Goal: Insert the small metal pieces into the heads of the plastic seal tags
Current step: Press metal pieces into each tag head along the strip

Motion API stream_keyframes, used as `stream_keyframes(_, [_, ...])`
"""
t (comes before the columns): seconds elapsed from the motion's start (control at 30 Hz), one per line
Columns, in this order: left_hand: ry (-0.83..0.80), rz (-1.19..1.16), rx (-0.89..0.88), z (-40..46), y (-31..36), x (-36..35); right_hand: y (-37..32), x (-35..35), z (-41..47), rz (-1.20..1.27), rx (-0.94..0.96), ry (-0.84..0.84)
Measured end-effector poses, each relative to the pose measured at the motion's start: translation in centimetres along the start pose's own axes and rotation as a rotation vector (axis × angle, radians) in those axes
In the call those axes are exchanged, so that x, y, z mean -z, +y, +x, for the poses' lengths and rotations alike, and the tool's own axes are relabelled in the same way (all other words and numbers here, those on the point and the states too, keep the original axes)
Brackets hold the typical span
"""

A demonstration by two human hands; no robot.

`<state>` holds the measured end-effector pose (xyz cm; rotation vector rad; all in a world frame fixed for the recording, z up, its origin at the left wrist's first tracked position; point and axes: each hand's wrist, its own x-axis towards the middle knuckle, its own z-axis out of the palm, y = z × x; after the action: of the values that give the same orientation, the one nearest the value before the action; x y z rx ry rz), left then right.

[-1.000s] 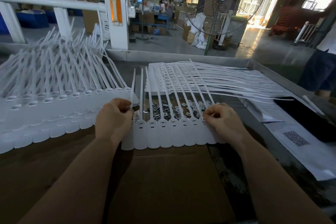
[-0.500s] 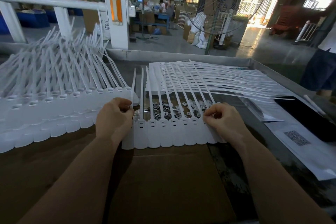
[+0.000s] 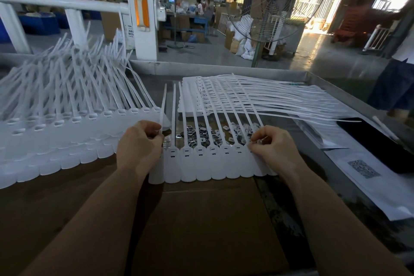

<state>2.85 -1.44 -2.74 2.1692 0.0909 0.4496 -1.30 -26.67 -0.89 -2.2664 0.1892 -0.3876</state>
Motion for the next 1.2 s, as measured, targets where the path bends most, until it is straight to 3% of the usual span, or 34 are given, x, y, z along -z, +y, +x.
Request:
stream_keyframes(0.2, [0.005,-0.007,0.01,0.1,0.0,0.0,0.2,0.2,0.0,0.16,-0.078,0.138])
stream_keyframes(0.37, [0.004,-0.011,0.008,0.1,-0.1,0.0,0.0,-0.2,-0.1,0.012,-0.031,0.165])
stream_keyframes(0.57, [0.007,-0.014,0.003,0.1,-0.2,0.0,0.6,-0.1,0.0,-0.17,0.027,0.314])
stream_keyframes(1.2, [-0.005,0.016,0.002,0.4,-0.2,-0.2,0.6,0.0,1.7,-0.402,-0.05,0.096])
